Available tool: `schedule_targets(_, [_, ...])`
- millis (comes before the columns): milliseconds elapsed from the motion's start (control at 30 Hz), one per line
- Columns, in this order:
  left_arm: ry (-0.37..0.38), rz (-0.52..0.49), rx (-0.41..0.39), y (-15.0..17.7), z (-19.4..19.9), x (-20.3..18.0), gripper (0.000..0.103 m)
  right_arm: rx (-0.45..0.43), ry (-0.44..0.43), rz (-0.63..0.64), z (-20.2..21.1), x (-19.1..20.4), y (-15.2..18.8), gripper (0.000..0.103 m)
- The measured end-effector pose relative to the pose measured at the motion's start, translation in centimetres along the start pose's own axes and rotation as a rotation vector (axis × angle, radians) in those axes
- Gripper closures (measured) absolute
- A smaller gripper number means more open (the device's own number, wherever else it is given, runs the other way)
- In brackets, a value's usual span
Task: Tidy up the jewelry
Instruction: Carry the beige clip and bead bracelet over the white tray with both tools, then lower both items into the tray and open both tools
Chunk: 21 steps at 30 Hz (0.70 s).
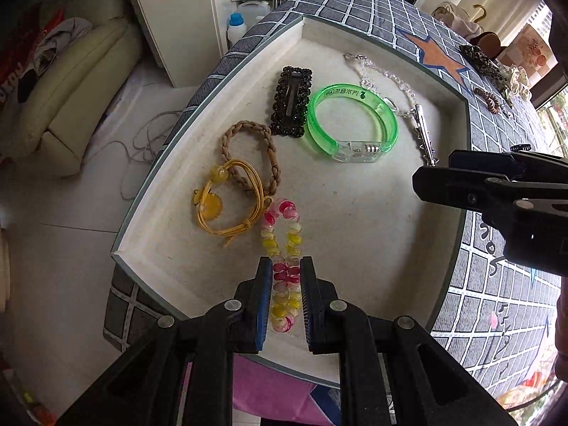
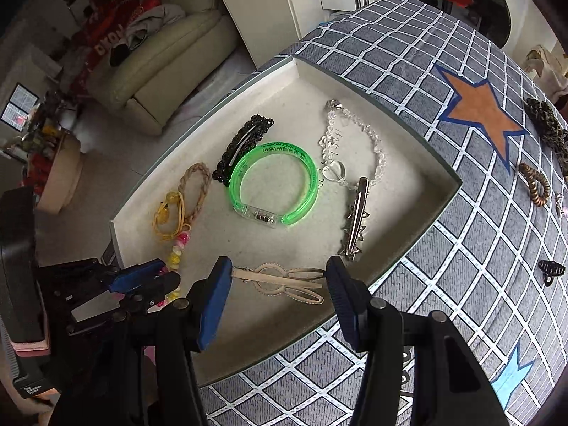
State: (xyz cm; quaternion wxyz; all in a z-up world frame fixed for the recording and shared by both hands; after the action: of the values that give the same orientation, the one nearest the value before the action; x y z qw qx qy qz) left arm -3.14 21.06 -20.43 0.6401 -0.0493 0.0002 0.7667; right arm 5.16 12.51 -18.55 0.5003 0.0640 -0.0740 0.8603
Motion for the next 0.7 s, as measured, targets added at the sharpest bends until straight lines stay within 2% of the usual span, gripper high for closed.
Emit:
schedule_targets(300, [-0.008,-0.006,-0.004,-0.2,-0.4,0.1,0.080,0.055,0.052,-0.005,-2.8,0.0,-1.0,0.045])
schedule_targets(700, [-0.031,-0.033,-0.009,-1.3,-1.0,-1.1,0.080,0.040,0.140,-0.011,-4.2,-0.8,-3.6,0.045])
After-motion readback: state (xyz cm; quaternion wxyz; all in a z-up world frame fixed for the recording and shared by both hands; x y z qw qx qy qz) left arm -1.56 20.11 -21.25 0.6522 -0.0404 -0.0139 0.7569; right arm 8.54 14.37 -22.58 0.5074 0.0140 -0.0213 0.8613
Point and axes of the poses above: each gripper's, at about its wrist camera, not at the fingertips, and z roughly against the way its jaws point, x to its left, y to its underside, the point moved 5 cm from there along -z, roughly the way its jaws point, and after that the axes turned 9 degrees about x, right-handed, at the moved point
